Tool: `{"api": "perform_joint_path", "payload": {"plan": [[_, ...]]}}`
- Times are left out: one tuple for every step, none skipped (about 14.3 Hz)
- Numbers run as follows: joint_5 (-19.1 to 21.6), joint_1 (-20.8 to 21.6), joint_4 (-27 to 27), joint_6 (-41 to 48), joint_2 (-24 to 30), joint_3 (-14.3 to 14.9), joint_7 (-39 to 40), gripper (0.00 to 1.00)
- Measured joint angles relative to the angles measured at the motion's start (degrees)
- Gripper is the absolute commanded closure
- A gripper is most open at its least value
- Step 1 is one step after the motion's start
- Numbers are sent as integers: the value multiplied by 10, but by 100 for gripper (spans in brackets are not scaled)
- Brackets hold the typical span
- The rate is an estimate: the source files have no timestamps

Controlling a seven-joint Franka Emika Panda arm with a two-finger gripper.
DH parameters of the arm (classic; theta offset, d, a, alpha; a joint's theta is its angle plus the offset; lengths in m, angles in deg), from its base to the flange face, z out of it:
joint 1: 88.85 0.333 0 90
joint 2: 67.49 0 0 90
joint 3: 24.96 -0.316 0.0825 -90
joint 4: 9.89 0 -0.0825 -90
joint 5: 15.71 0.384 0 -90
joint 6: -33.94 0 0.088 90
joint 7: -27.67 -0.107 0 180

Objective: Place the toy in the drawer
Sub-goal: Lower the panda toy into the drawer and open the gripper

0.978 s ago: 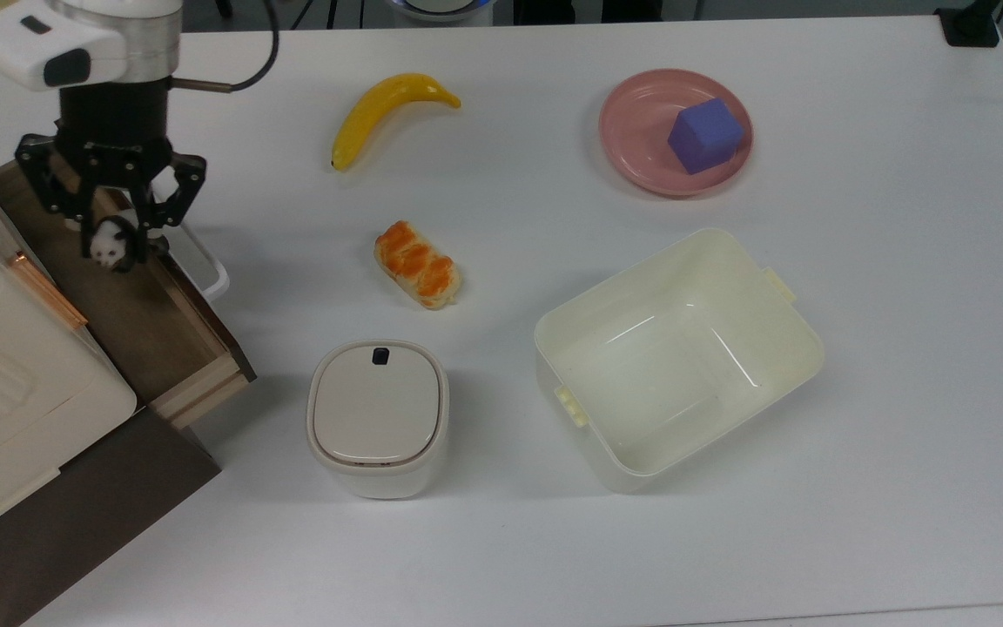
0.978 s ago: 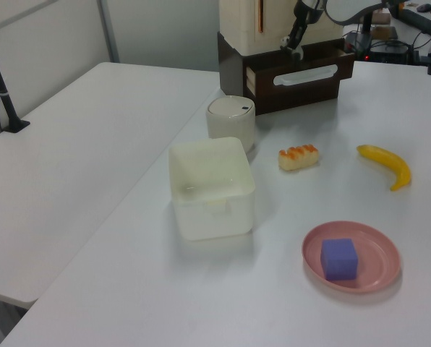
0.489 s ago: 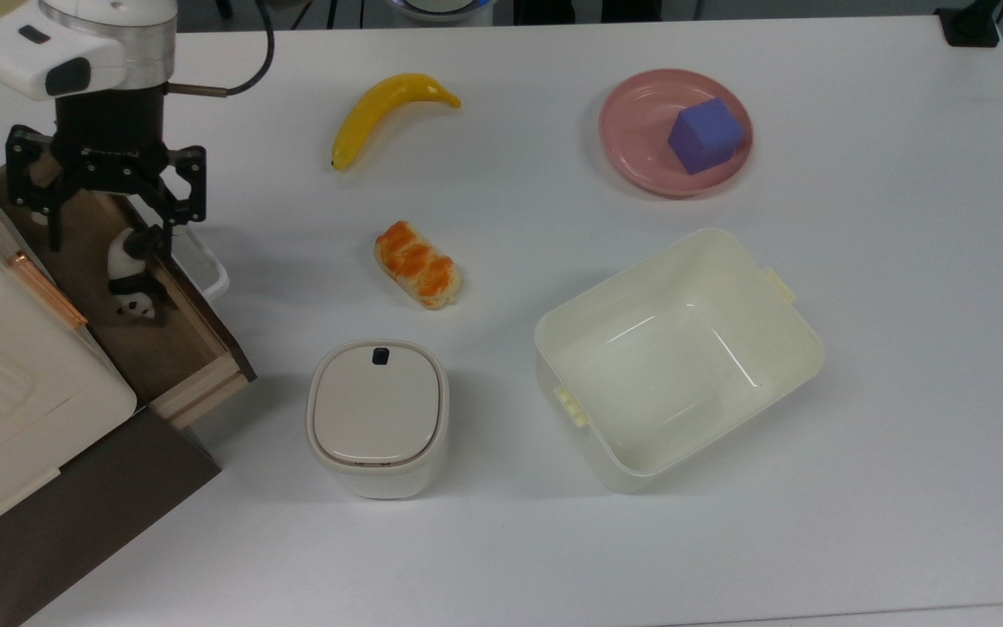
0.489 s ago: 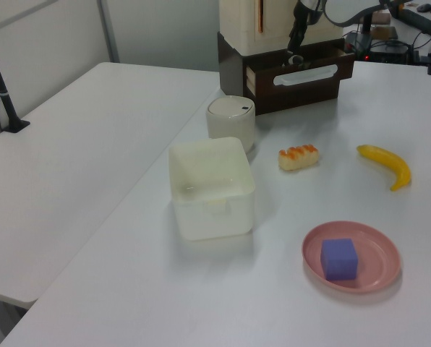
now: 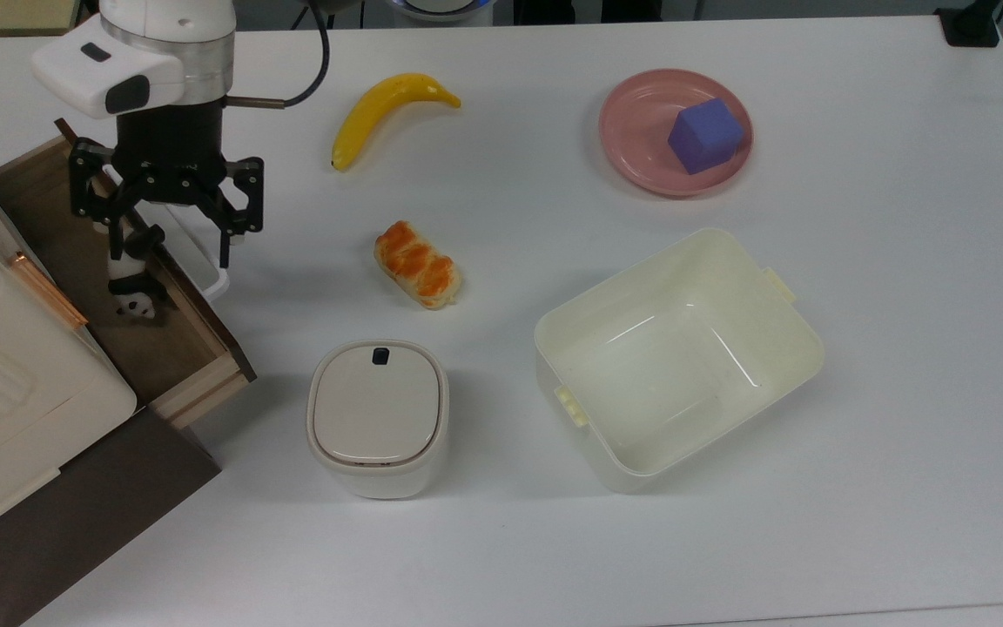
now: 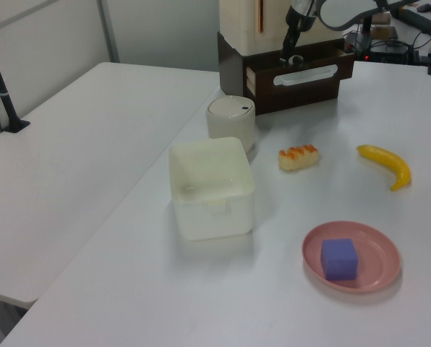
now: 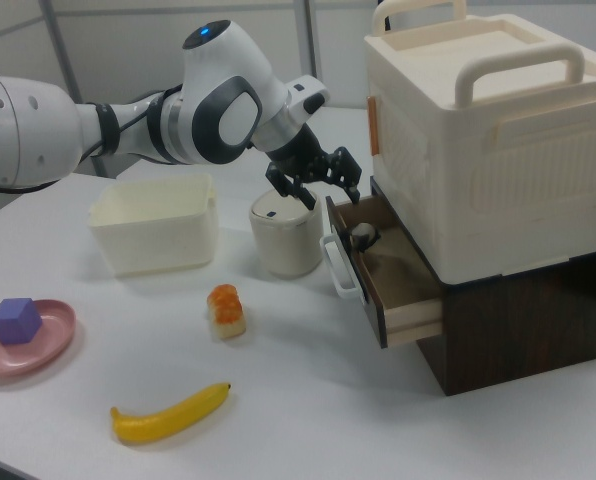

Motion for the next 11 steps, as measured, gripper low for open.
{"api": "perform_joint_path", "payload": {"plan": [[-13,-2,0,19,3,3,0,8],[-25,-3,0,34,5,5,0,8],[-42,-4,1,53,8,6,0,8],[-62,-7,1,69,12,6,-1,8],[-78,-10,1,78,15,6,-1,8],[-88,-12,1,82,17,6,-1,8],[-95,-15,1,84,18,6,-1,8],[-100,-17,1,84,19,6,-1,8],[-103,-19,1,84,18,7,-1,8],[-108,-22,1,84,18,7,-1,8],[-114,-26,1,84,18,7,-1,7]]}}
